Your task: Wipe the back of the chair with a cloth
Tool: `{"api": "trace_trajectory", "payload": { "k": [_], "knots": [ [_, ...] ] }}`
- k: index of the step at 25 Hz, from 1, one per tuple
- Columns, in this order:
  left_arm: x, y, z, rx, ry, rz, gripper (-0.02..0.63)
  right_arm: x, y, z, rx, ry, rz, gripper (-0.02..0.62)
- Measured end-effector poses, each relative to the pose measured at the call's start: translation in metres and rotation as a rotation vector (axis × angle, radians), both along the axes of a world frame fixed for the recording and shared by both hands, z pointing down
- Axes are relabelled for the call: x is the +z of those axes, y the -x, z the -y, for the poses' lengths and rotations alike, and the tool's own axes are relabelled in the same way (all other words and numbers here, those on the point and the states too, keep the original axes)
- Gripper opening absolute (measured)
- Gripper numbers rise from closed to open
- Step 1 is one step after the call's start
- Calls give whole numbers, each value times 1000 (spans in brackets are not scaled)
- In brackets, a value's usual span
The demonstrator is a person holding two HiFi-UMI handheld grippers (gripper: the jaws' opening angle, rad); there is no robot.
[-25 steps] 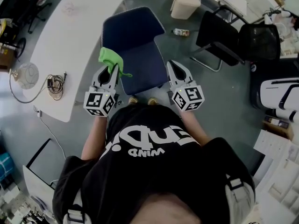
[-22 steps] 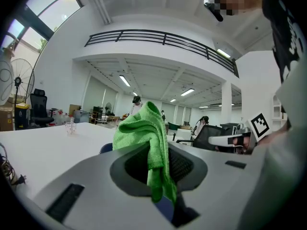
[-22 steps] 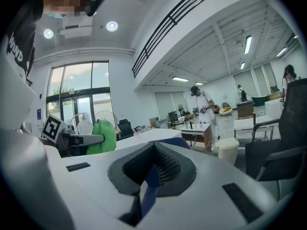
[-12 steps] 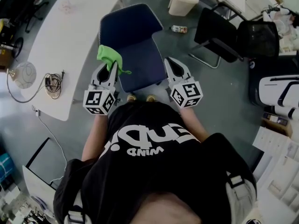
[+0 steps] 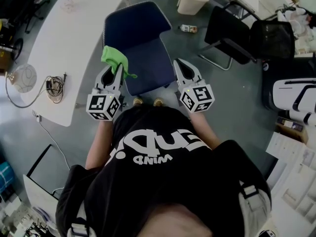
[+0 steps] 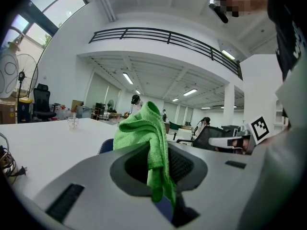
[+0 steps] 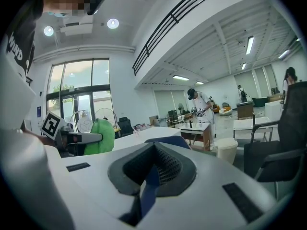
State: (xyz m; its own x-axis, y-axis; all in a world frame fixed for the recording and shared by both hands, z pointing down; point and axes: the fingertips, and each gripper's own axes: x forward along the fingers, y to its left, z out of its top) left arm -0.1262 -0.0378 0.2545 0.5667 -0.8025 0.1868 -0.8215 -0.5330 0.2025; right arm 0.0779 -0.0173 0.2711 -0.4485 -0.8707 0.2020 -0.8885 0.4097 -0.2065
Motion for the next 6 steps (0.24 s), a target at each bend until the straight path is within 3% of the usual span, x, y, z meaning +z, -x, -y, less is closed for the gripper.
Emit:
{"api": "trace_trajectory", "payload": {
  "k": [6],
  "knots": [
    [4,2,-2,2,8,1,66,1,2,-2,-6,-2,-5,-3]
  ]
}}
